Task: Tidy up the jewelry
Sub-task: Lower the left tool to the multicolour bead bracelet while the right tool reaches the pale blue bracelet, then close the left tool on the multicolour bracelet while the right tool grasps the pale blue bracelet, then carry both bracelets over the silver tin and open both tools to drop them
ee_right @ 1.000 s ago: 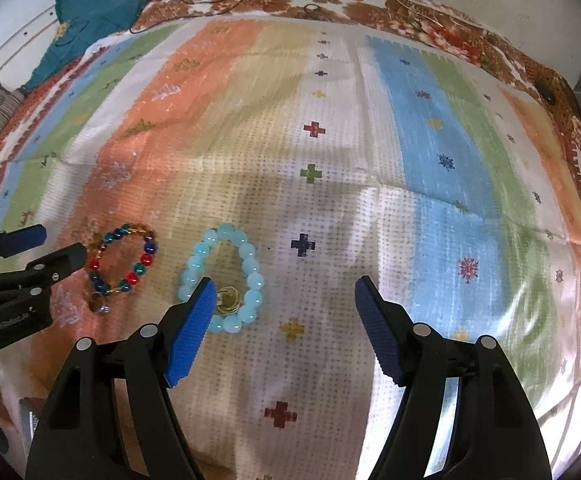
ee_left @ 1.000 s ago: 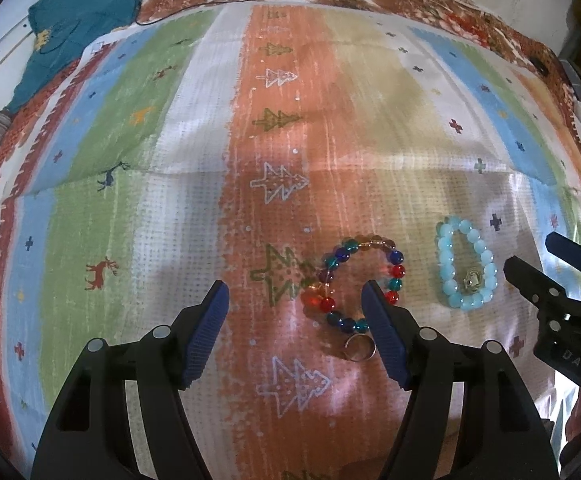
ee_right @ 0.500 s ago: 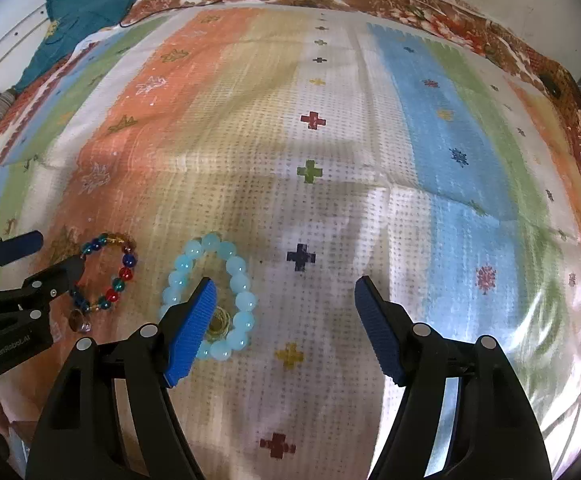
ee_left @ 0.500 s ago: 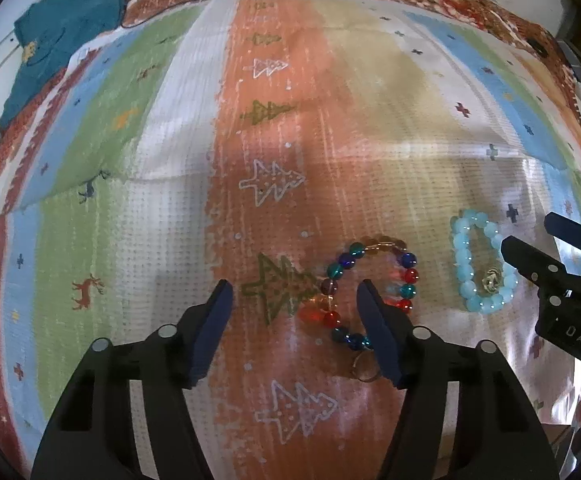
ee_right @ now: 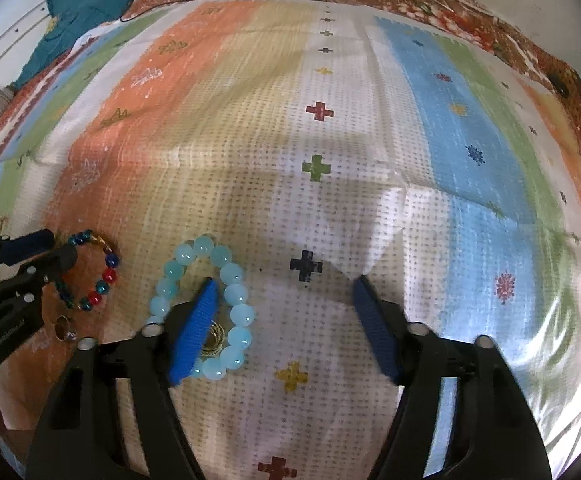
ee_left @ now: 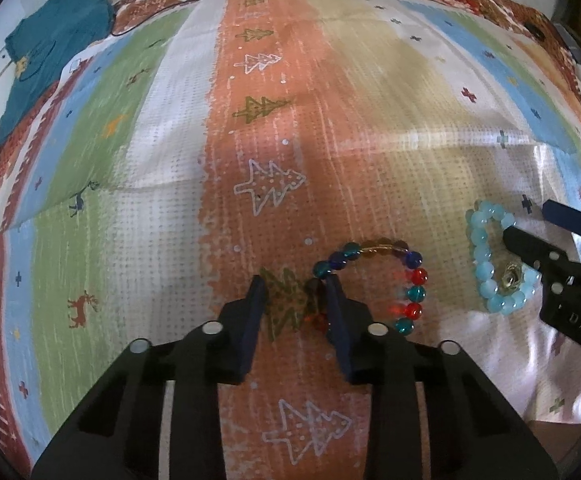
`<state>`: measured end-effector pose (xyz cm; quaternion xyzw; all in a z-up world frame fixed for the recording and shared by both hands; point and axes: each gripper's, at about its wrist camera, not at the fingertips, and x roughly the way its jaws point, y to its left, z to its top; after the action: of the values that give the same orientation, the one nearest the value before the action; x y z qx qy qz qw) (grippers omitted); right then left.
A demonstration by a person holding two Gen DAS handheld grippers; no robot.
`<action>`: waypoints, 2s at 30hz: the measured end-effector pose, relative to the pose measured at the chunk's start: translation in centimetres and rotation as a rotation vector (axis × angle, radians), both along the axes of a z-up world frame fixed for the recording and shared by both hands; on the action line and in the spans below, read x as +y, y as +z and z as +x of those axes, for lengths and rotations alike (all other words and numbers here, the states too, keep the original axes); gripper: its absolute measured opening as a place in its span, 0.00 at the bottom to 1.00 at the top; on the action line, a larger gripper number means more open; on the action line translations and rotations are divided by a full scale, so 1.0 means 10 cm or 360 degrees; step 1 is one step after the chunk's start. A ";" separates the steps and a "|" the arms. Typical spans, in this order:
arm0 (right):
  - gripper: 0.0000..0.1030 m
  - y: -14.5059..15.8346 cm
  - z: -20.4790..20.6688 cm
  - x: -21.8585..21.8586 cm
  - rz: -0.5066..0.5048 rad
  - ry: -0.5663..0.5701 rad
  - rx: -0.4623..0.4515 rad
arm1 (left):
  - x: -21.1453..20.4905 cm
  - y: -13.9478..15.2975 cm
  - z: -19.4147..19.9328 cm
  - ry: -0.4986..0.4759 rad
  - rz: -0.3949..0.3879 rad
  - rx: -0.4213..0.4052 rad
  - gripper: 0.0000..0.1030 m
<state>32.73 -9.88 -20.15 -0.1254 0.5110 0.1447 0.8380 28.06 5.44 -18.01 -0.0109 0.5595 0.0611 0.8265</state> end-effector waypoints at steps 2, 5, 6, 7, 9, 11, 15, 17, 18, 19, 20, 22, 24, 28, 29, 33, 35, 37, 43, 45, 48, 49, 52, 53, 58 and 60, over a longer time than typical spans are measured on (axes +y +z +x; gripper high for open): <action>0.48 0.00 0.00 -0.01 0.0006 0.0000 0.0010 | 0.01 0.00 -0.01 0.0006 -0.0013 0.0007 0.09; 0.24 0.02 -0.01 0.00 0.0018 0.0010 0.0031 | 0.04 0.01 -0.02 0.0019 -0.0040 0.0017 0.09; 0.20 0.02 -0.02 0.01 0.0022 0.0021 0.0038 | 0.03 0.01 -0.02 0.0020 -0.0041 0.0021 0.09; 0.15 0.02 -0.03 0.01 0.0022 0.0032 0.0042 | 0.03 0.03 -0.02 0.0026 -0.0044 0.0028 0.09; 0.12 0.04 -0.05 0.02 0.0022 0.0044 0.0045 | 0.03 0.05 -0.04 0.0037 -0.0058 0.0032 0.09; 0.12 0.06 -0.08 0.01 0.0027 0.0053 0.0046 | 0.01 0.11 -0.06 0.0043 -0.0071 0.0016 0.09; 0.12 0.16 -0.16 -0.02 0.0038 0.0042 0.0037 | -0.10 0.26 -0.11 0.0015 -0.0051 -0.0040 0.09; 0.12 0.22 -0.21 -0.01 0.0046 0.0050 0.0027 | -0.14 0.31 -0.14 0.0011 -0.0048 -0.0060 0.09; 0.12 0.25 -0.23 -0.01 0.0055 0.0057 0.0022 | -0.15 0.33 -0.15 0.0014 -0.0053 -0.0066 0.09; 0.12 0.27 -0.25 0.00 0.0059 0.0062 0.0016 | -0.16 0.36 -0.17 0.0020 -0.0059 -0.0073 0.09; 0.12 0.29 -0.26 0.00 0.0061 0.0065 0.0008 | -0.16 0.37 -0.18 0.0022 -0.0063 -0.0076 0.09; 0.12 0.35 -0.31 0.01 0.0072 0.0075 -0.0005 | -0.17 0.39 -0.20 0.0024 -0.0065 -0.0082 0.09; 0.12 0.40 -0.34 0.01 0.0085 0.0078 -0.0019 | -0.17 0.41 -0.23 0.0029 -0.0073 -0.0086 0.09; 0.12 0.49 -0.40 0.03 0.0102 0.0103 -0.0042 | -0.16 0.49 -0.29 0.0032 -0.0083 -0.0104 0.09; 0.12 0.50 -0.41 0.03 0.0107 0.0108 -0.0046 | -0.16 0.51 -0.31 0.0033 -0.0084 -0.0111 0.09; 0.12 0.61 -0.47 0.07 0.0134 0.0131 -0.0071 | -0.18 0.61 -0.36 0.0028 -0.0086 -0.0139 0.09; 0.12 0.65 -0.50 0.07 0.0143 0.0130 -0.0087 | -0.19 0.66 -0.38 0.0023 -0.0072 -0.0159 0.09; 0.12 0.68 -0.52 0.05 0.0155 0.0129 -0.0087 | -0.20 0.70 -0.41 0.0021 -0.0060 -0.0172 0.09; 0.12 0.79 -0.58 -0.01 0.0178 0.0114 -0.0111 | -0.22 0.81 -0.46 0.0007 -0.0061 -0.0194 0.09; 0.12 0.82 -0.60 -0.03 0.0186 0.0114 -0.0120 | -0.23 0.85 -0.48 0.0004 -0.0062 -0.0204 0.09; 0.12 0.85 -0.62 -0.06 0.0187 0.0108 -0.0124 | -0.26 0.90 -0.52 -0.0006 -0.0046 -0.0219 0.09; 0.12 0.85 -0.63 -0.06 0.0185 0.0105 -0.0123 | -0.27 0.91 -0.53 -0.0009 -0.0037 -0.0225 0.09; 0.12 0.86 -0.67 -0.08 0.0177 0.0105 -0.0130 | -0.29 0.94 -0.55 -0.0017 -0.0024 -0.0229 0.09; 0.12 0.86 -0.69 -0.09 0.0169 0.0105 -0.0138 | -0.28 0.95 -0.56 -0.0014 -0.0029 -0.0232 0.09; 0.12 0.92 -0.77 -0.12 0.0175 0.0109 -0.0165 | -0.32 1.07 -0.63 -0.0020 -0.0066 -0.0266 0.09; 0.12 0.96 -0.80 -0.15 0.0220 0.0096 -0.0160 | -0.35 1.12 -0.68 -0.0026 -0.0074 -0.0285 0.09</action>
<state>24.77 -11.38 -10.56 -0.0897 0.4530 0.1985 0.8645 21.26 1.98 -6.83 -0.0308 0.4846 0.0402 0.8733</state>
